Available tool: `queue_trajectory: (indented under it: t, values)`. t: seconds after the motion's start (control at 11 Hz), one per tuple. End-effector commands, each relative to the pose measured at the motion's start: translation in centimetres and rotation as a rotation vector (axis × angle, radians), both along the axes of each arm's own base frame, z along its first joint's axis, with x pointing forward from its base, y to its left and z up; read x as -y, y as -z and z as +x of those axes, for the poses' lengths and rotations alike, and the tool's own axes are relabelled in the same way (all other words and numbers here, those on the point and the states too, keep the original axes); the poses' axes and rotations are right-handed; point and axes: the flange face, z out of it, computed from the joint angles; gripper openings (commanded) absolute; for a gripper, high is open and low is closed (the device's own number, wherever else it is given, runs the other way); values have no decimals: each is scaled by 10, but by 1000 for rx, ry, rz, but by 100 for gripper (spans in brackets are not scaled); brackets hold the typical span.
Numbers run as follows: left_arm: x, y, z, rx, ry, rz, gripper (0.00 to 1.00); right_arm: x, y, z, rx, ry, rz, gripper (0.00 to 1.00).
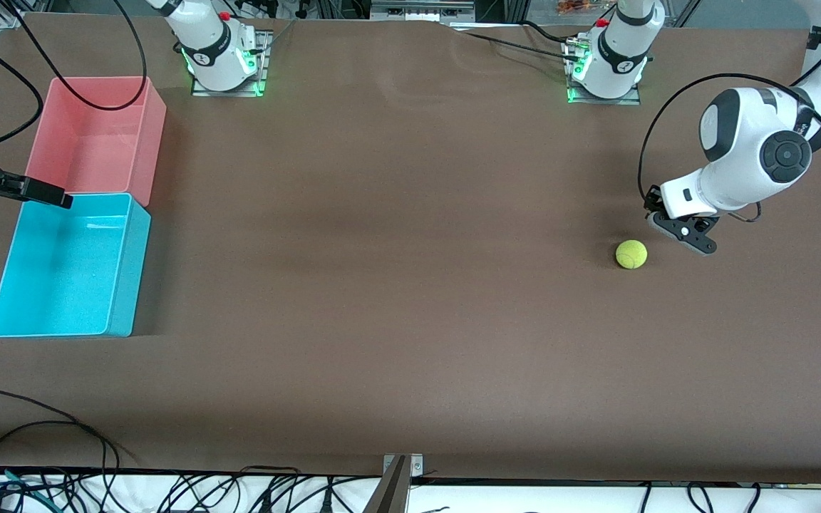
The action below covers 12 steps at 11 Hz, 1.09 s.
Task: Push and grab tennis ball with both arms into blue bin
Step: 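Lower the left gripper beside the tennis ball and close it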
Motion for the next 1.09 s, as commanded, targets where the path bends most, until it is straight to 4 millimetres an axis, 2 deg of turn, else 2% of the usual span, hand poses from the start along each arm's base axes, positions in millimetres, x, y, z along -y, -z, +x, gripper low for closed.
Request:
queue_trajectory:
  t: [0.0, 0.09, 0.36, 0.46, 0.55, 0.91, 1.0]
  values:
    - [-12, 8, 1, 1, 233, -26, 13, 3, -3, 0, -6, -8, 24, 100]
    - [-14, 10, 4, 25, 310, -34, 13, 3, -3, 1, -4, -8, 24, 100]
    - [-30, 35, 10, 40, 534, -63, 13, 3, -2, 1, -8, -8, 24, 100]
    - [-40, 42, 10, 40, 605, -51, 14, 3, -3, 0, -6, -8, 24, 100]
    - [-42, 45, 11, 37, 675, -39, 14, 3, -3, 0, -6, -8, 24, 100]
    - [-52, 63, 17, 72, 882, -44, 13, 2, -2, 1, -7, -10, 25, 100]
    - [-54, 68, 16, 67, 887, -49, 13, 2, -3, 1, -4, -10, 25, 100]
